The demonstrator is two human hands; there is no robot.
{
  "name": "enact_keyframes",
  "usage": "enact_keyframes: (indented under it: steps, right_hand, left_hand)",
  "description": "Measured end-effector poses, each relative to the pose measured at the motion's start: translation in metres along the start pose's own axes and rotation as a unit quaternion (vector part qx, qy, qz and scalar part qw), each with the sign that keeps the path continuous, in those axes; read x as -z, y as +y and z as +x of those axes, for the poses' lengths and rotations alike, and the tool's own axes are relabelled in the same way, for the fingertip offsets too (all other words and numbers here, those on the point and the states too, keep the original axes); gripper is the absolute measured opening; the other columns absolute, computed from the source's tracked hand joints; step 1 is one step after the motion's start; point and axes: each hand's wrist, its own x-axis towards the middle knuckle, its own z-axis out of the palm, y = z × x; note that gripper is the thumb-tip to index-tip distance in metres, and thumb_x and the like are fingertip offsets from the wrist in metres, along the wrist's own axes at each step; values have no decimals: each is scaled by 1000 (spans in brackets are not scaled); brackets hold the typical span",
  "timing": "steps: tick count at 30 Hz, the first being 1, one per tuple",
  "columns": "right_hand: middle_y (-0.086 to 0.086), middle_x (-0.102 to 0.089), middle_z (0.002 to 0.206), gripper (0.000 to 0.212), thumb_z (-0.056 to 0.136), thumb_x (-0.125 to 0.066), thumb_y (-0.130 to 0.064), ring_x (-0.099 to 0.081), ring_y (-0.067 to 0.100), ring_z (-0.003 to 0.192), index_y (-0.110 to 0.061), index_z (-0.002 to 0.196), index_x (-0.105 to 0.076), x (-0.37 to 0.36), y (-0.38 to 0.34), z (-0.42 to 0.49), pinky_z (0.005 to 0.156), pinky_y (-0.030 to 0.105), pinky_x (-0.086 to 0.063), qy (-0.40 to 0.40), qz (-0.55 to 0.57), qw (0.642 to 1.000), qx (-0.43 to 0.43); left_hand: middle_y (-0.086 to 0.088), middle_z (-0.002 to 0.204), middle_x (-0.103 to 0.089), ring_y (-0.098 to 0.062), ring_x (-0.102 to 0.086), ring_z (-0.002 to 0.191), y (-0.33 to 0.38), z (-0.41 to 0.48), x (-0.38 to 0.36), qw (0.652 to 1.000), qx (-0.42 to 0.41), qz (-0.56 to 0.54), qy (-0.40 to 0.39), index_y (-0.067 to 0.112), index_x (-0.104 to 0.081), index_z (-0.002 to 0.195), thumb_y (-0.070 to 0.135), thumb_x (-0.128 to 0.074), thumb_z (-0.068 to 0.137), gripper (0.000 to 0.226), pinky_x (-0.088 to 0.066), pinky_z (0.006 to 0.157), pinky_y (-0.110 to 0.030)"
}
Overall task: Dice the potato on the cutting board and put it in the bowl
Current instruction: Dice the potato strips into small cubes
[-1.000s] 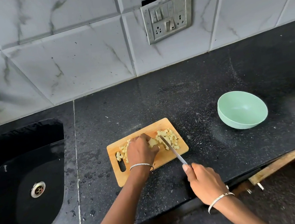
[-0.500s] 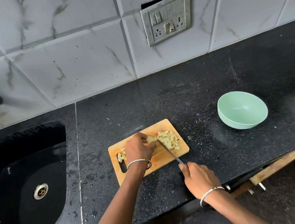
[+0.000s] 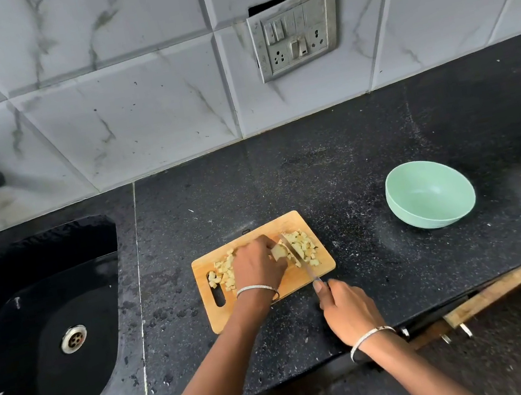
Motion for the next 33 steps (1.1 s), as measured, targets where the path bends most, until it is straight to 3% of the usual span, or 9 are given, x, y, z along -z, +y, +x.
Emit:
enact_keyframes:
  steps: [4, 9, 13, 20, 33]
  right_hand:
    - [1, -64, 81, 44, 102, -25, -48, -62, 28, 85, -19, 86, -54, 6, 14, -10, 69, 39, -43, 24, 16, 1000, 10]
    - [-1, -68, 85, 46, 102, -24, -50, -63, 26, 88, -20, 88, -55, -2, 24, -19, 75, 41, -46, 8, 6, 999, 33]
    - [-1, -67, 80, 47, 100, -23, -53, -65, 27, 84, -21, 87, -55, -9, 21, -23, 70, 40, -44, 6, -12, 999, 35]
    - [6, -68, 91, 35, 103, -24, -48, -65, 33, 91, -22, 88, -42, -7, 9, -24, 63, 37, -36, 4, -63, 998, 18]
    - [8, -69, 99, 37, 104, -24, -45, -66, 34, 95, -17, 102, -50, -11, -7, -23, 61, 35, -36, 26, -108, 994, 13]
  left_hand:
    - [-3, 104, -69, -26, -61, 94, 2, -5, -13, 993, -50, 103, -25, 20, -68, 106, 27, -69, 76, 31, -49, 81, -35]
    - [-4, 114, -56, -28, -51, 104, -3, -5, -15, 987, -40, 150, -34, 19, -69, 103, 38, -73, 75, 33, -47, 85, -37]
    - [-4, 115, -53, -29, -50, 104, -5, -2, -11, 986, -30, 159, -44, 19, -69, 101, 42, -75, 74, 37, -47, 84, -38]
    - [-2, 112, -56, -26, -51, 106, -8, -8, -9, 994, -23, 109, -22, 25, -72, 100, 44, -78, 73, 33, -47, 86, -37]
    - [-2, 111, -56, -24, -49, 104, -8, -12, -5, 994, -38, 102, -8, 24, -72, 100, 42, -75, 76, 31, -45, 86, -36]
